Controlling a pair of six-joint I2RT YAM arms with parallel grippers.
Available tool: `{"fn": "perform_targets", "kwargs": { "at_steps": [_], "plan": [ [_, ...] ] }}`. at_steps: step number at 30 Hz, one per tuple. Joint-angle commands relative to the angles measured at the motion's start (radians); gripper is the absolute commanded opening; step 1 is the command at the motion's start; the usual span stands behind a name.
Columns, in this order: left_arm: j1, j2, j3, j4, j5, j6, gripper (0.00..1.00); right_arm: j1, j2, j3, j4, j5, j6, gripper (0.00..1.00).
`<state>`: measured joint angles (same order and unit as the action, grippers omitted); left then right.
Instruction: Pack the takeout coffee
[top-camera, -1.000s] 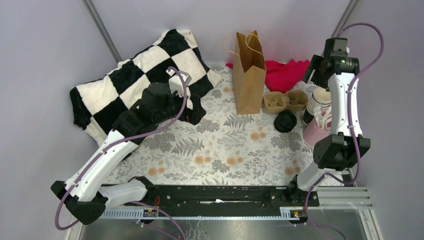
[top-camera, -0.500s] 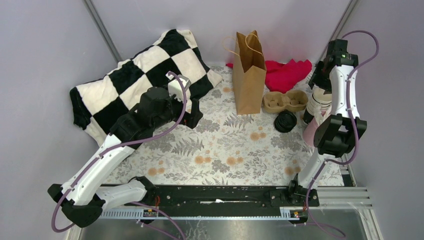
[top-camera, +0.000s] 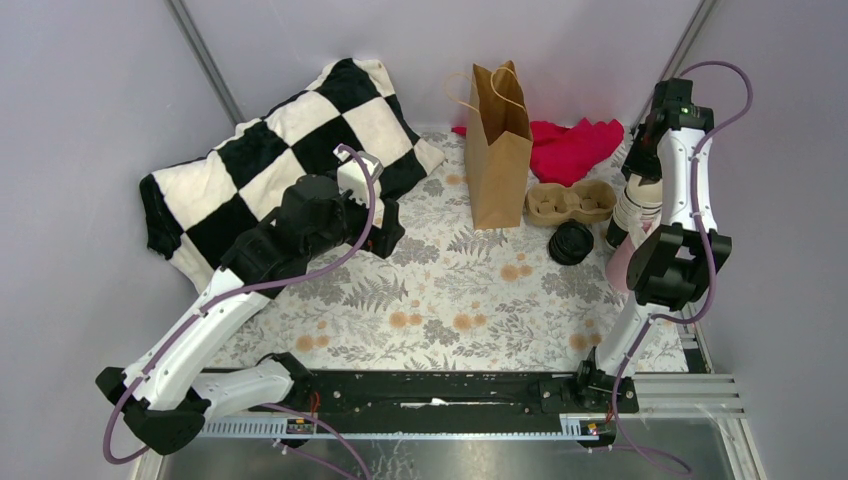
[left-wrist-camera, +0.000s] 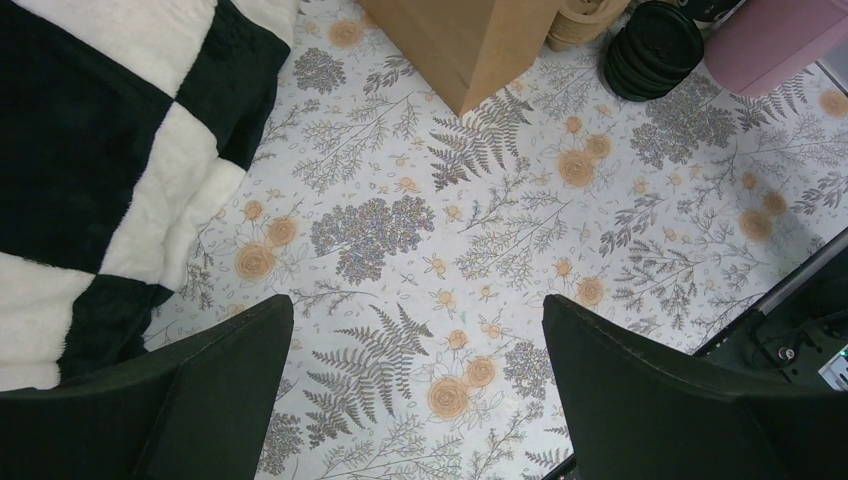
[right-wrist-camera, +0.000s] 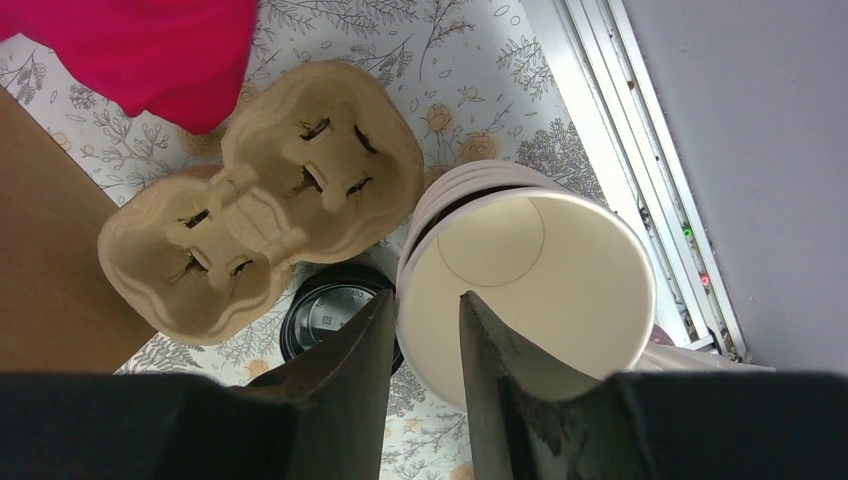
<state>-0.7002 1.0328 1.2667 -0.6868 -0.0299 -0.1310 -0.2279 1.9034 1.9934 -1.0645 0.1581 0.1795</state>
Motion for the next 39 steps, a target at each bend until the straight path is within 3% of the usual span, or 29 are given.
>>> {"fn": "perform_targets", "kwargs": {
  "at_steps": [1, 4, 14, 20, 31, 39],
  "plan": [
    [-0.005, -0.007, 0.011, 0.031, -0.007, 0.012, 0.99, -0.001, 0.006, 0.003, 0.004, -0.022, -0.014, 0.34],
    [-0.005, -0.004, 0.013, 0.029, -0.005, 0.011, 0.99, -0.001, 0.001, -0.004, 0.007, -0.023, -0.014, 0.27],
    [-0.009, 0.000, 0.011, 0.028, -0.004, 0.015, 0.99, -0.001, 0.013, -0.016, 0.015, -0.024, -0.015, 0.21],
    [-0.013, 0.000, 0.005, 0.030, -0.010, 0.018, 0.99, -0.001, -0.010, -0.003, 0.003, -0.011, -0.007, 0.09],
    [-0.026, 0.015, 0.018, 0.032, -0.013, 0.021, 0.99, 0.009, -0.065, 0.010, -0.014, 0.054, -0.006, 0.00],
    [-0.032, 0.016, 0.025, 0.029, -0.013, 0.021, 0.99, 0.035, -0.079, 0.044, -0.032, 0.109, -0.007, 0.00]
  ]
}}
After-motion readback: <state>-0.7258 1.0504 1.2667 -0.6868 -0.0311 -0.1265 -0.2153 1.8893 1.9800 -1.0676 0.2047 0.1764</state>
